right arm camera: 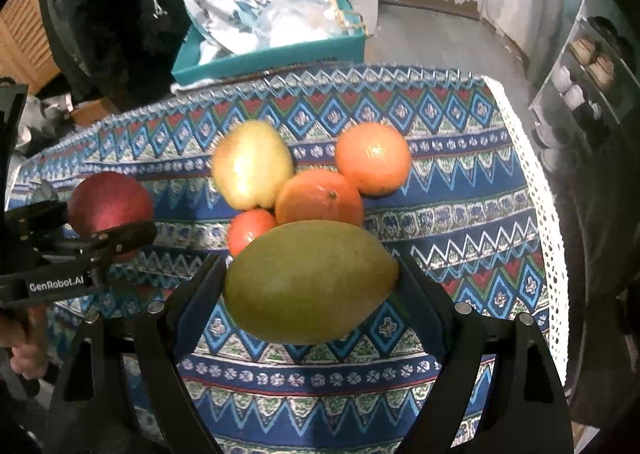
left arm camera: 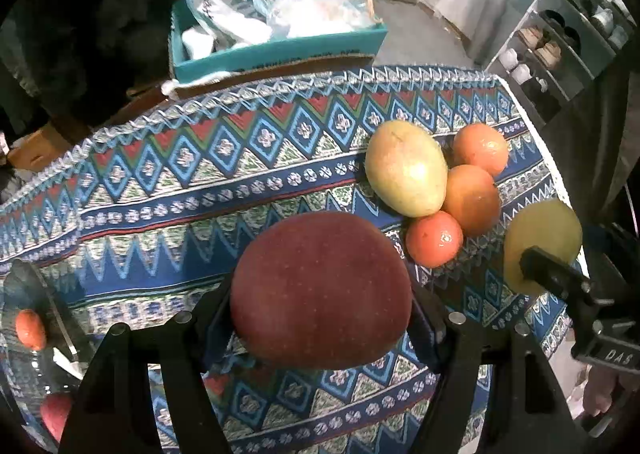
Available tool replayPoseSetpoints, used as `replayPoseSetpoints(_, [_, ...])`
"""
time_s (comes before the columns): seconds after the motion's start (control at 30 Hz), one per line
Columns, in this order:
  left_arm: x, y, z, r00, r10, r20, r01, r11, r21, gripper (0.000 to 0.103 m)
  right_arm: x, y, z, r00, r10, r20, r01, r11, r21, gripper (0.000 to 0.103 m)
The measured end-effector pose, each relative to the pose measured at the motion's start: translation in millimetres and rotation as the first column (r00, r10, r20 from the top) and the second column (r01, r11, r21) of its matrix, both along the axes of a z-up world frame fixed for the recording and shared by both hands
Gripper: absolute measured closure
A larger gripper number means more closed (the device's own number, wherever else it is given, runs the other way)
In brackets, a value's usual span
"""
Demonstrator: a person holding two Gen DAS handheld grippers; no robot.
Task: Organize fruits
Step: 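Grasp the red apple with the left tool while the right tool closes on the pear, then lift the apple and pear with both tools and carry them toward the glass bowl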
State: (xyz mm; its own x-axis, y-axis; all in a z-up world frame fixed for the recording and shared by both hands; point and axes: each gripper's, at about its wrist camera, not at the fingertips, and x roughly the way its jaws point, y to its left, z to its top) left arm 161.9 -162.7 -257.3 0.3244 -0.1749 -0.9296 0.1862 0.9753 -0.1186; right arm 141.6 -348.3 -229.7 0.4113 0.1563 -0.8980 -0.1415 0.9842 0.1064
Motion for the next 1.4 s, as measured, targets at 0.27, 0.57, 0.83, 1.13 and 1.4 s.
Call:
replayPoseSetpoints(0.27, [-21.1,15.9,31.4,0.997,-0.010,0.079,0.008,1.000,0.020,0.028,-5.0,13.0,31.7,0.997,0.027,0.070,-0.028,1.000,0.011,0.018])
replayPoseSetpoints(0.57, [-40.1,33.0,60.9,0.993,0.017,0.116,-0.019,1.000,0.014,0.028,-13.3,30.0,57.2,0.990,0.066,0.126,-0.069,0.997,0.018,0.018])
replayPoseSetpoints(0.83, [-60.0,44.5,87.3,0.989,0.027,0.147,-0.026,1.000,-0.009,0.028,-21.6,46.6,83.3,0.981,0.098,0.170,-0.107,0.993,0.041,0.018])
replayPoseSetpoints(1.13, [-74.7,78.9,105.7,0.980,0.079,0.181,-0.077,0.997,-0.020,0.028,-28.6,69.3,105.8,0.968,0.143,0.207,-0.161,0.984,0.071,0.018])
replayPoseSetpoints(1.4, [-86.2,106.6,104.8,0.976,0.120,0.180,-0.117,0.993,-0.027,0.028,-30.2,96.3,112.2,0.959,0.189,0.212,-0.211,0.973,0.087,0.018])
